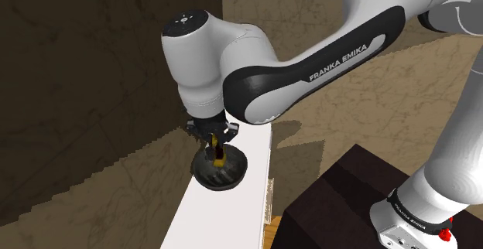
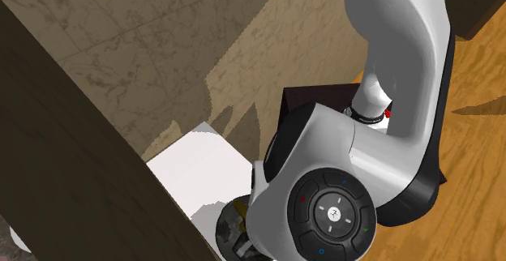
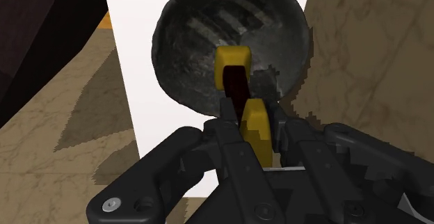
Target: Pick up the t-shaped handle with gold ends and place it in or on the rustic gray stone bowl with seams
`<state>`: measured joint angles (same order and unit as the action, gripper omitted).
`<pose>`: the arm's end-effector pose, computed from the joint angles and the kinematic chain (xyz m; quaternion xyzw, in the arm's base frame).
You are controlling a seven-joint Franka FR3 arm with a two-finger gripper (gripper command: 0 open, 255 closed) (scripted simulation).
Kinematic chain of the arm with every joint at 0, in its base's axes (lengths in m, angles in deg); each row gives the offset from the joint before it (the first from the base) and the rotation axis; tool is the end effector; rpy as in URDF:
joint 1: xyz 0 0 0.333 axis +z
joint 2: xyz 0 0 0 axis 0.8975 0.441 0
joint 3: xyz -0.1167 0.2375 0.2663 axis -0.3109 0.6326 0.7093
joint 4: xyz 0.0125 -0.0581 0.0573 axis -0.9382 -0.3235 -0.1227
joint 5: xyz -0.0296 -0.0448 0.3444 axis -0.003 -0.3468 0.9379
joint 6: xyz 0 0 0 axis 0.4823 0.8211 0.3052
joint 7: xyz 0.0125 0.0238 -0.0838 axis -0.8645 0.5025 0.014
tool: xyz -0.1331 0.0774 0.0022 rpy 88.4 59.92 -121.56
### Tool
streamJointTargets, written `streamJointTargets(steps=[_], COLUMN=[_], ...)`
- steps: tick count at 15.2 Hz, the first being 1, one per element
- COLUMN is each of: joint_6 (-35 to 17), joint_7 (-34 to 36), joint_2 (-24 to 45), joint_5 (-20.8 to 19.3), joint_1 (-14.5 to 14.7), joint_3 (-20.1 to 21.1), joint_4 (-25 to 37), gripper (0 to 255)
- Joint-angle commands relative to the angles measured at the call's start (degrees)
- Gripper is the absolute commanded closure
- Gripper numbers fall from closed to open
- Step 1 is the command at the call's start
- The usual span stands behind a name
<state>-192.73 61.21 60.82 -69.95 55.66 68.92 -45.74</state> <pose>0.4201 0.3695 0.4424 0.9121 -0.3930 0.1026 0.0557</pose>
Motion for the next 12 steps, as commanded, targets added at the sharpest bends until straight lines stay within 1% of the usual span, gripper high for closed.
streamJointTargets(steps=[1,6,7,12], joint_6=[-0.07,-0.07,-0.07,-0.08], joint_7=[0.06,0.06,0.06,0.06], joint_2=[0.05,0.05,0.05,0.05], joint_5=[-0.07,-0.07,-0.07,-0.07], joint_1=[0.04,0.04,0.04,0.04], joint_3=[-0.03,-0.03,-0.03,-0.03], joint_4=[-0.03,-0.03,-0.03,-0.03], gripper=[255,255,0,0])
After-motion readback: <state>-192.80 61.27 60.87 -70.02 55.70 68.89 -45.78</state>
